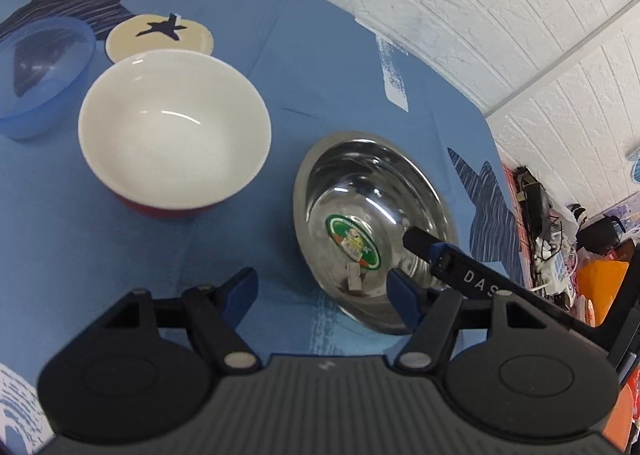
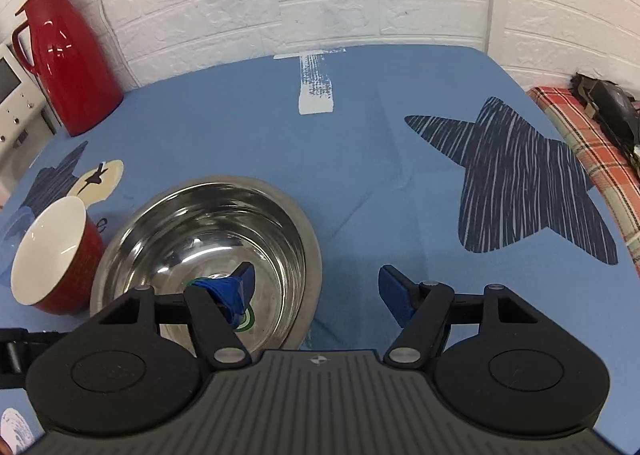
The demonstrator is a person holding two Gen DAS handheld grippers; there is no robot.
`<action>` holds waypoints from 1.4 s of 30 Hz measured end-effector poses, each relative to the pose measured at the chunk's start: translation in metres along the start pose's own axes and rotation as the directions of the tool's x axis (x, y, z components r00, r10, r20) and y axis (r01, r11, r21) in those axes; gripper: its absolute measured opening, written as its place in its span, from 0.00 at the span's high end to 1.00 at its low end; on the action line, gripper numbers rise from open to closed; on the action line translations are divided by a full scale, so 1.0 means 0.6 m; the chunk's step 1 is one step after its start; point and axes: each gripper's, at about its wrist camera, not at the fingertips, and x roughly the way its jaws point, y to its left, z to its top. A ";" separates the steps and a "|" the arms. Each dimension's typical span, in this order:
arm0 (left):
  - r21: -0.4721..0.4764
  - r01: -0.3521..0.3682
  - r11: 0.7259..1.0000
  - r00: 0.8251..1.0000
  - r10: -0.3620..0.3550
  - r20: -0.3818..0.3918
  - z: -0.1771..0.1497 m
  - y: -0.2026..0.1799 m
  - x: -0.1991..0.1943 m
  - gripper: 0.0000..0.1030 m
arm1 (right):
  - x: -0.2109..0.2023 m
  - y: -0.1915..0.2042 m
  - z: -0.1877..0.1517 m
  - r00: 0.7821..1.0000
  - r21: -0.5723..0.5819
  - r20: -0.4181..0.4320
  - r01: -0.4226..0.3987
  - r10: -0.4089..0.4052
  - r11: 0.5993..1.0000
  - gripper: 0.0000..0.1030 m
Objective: Organize plates and bowls
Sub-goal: 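Grip the stainless steel bowl rim with the right gripper while the left gripper grips it, then lift the steel bowl with both grippers, set it beside the plate stack, open both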
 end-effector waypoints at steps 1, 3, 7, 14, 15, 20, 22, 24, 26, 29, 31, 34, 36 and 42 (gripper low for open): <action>-0.006 -0.002 1.000 1.000 0.002 -0.002 0.004 0.002 0.005 0.33 | 0.005 0.005 0.002 1.000 -0.023 0.005 0.003 -0.003 1.000 0.48; -0.011 -0.015 1.000 1.000 0.015 -0.004 0.007 0.004 0.014 0.33 | 0.017 0.015 0.003 1.000 -0.059 -0.004 0.010 -0.010 0.998 0.49; 0.005 -0.034 0.999 0.999 0.034 0.007 0.013 0.002 0.026 0.42 | 0.028 0.019 0.000 0.997 -0.061 0.002 -0.083 0.083 0.995 0.54; 0.076 -0.030 0.997 0.998 0.034 -0.054 0.007 0.012 0.019 0.88 | -0.007 0.033 -0.030 0.993 -0.110 -0.008 -0.122 0.121 0.986 0.82; 0.088 -0.025 0.996 0.998 0.031 -0.059 -0.001 0.013 0.010 0.88 | -0.017 0.036 -0.039 0.993 -0.121 -0.012 -0.118 0.118 0.986 0.82; 0.154 -0.002 0.988 0.995 0.017 -0.100 -0.063 0.016 -0.060 0.89 | -0.089 0.048 -0.104 0.992 -0.133 -0.027 -0.127 0.124 0.983 0.81; 0.186 0.016 0.982 0.992 0.008 -0.123 -0.100 0.017 -0.095 0.88 | -0.128 0.050 -0.141 0.990 -0.132 -0.029 -0.140 0.138 0.981 0.81; 0.220 0.043 0.975 0.988 -0.009 -0.156 -0.142 0.021 -0.125 0.88 | -0.169 0.056 -0.183 0.989 -0.127 -0.038 -0.144 0.140 0.981 0.80; 0.251 0.058 0.966 0.983 -0.012 -0.182 -0.186 0.027 -0.154 0.88 | -0.206 0.070 -0.228 0.991 -0.155 -0.035 -0.132 0.128 0.979 0.79; 0.301 0.082 0.950 0.980 -0.023 -0.195 -0.245 0.039 -0.195 0.88 | -0.249 0.085 -0.286 0.990 -0.139 -0.032 -0.139 0.136 0.981 0.77; 0.320 0.106 0.941 0.977 -0.038 -0.212 -0.282 0.056 -0.219 0.88 | -0.269 0.096 -0.318 0.991 -0.144 -0.029 -0.137 0.134 0.980 0.76; 0.336 0.120 0.934 0.973 -0.043 -0.226 -0.316 0.075 -0.237 0.88 | -0.285 0.107 -0.354 0.991 -0.151 -0.036 -0.135 0.131 0.979 0.75; 0.333 0.126 0.935 0.970 -0.046 -0.238 -0.332 0.083 -0.239 0.88 | -0.288 0.112 -0.364 0.992 -0.145 -0.043 -0.126 0.121 0.981 0.75; 0.320 0.112 0.941 0.974 -0.040 -0.224 -0.347 0.092 -0.247 0.88 | -0.290 0.123 -0.375 0.991 -0.162 -0.051 -0.134 0.128 0.978 0.74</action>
